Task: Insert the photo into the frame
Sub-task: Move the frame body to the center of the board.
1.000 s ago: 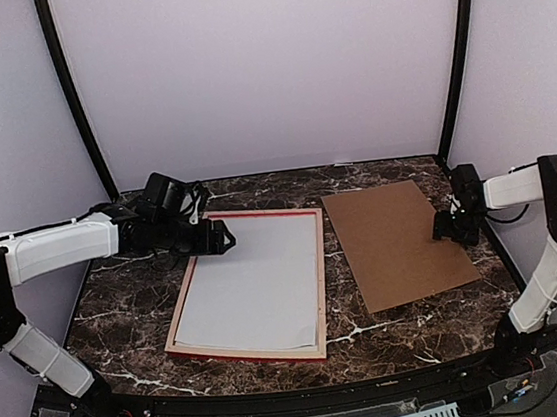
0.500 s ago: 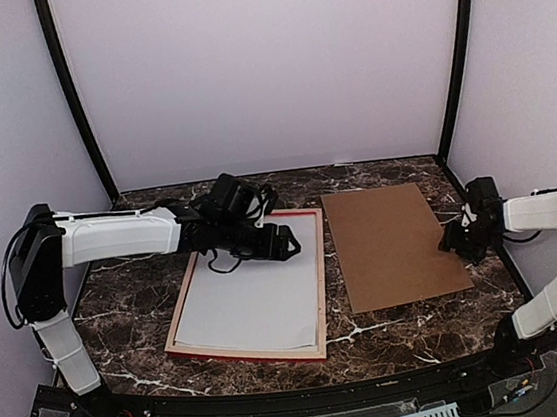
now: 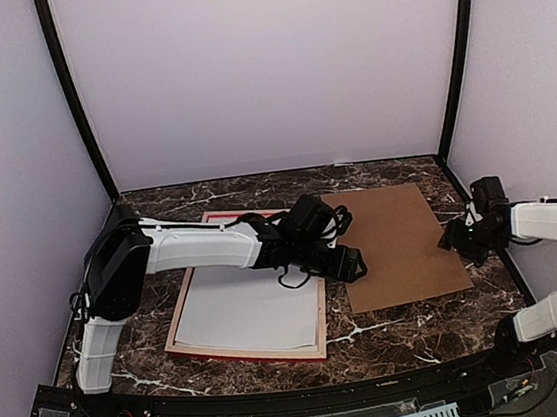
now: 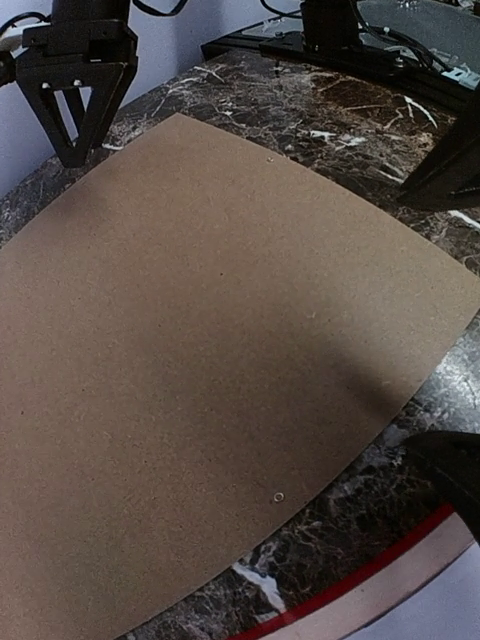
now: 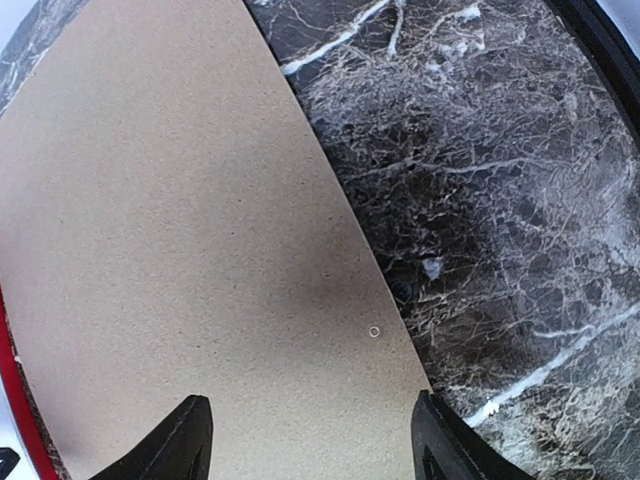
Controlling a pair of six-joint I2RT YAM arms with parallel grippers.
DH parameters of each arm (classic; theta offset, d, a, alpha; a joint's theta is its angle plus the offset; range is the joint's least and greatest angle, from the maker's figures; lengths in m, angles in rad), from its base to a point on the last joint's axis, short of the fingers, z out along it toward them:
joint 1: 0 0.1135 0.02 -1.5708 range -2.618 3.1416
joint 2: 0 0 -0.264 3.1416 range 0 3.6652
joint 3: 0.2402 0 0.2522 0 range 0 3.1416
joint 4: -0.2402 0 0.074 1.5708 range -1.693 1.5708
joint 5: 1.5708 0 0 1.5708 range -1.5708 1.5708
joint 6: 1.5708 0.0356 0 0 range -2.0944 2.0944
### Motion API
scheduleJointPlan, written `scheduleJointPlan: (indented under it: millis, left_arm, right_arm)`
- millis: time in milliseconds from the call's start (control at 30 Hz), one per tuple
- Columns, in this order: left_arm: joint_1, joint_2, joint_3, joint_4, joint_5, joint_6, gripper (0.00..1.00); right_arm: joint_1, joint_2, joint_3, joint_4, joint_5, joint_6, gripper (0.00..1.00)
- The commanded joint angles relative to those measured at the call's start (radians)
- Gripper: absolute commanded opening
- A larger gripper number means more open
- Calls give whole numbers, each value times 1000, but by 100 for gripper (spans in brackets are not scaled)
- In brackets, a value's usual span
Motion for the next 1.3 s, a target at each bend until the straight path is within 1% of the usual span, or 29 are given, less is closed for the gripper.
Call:
scheduleJointPlan:
  millis: [0, 233, 400, 533, 700, 867, 1000, 1100, 1267]
  left_arm:
    - [2, 39, 68, -37, -26, -10, 78]
    - [2, 109, 139, -115, -115, -5, 78]
    - [9, 117, 141, -150, -178, -11, 78]
    - [35, 121, 136, -166, -218, -19, 78]
    - [87, 121, 121, -174, -226, -26, 78]
    - [112, 127, 121, -145, -195, -22, 79]
    - [117, 149, 138, -119, -124, -25, 79]
    - [118, 168, 155, -102, -75, -36, 79]
    - [118, 215, 197, -86, -12, -68, 79]
  right_arm:
    - [-1, 34, 58, 10, 22, -32, 70]
    - [-4, 100, 120, 16, 22, -54, 71]
    - [-6, 142, 145, 26, 24, -62, 71]
    - [-7, 190, 154, 61, 23, -58, 71]
    - [-10, 262, 191, 105, 17, -78, 72]
    - [-17, 331, 247, 114, 18, -109, 72]
    - [-21, 390, 284, 116, -1, -122, 72]
    - [-23, 419, 288, 126, -33, -123, 71]
    - [-23, 419, 262, 141, -66, -125, 70]
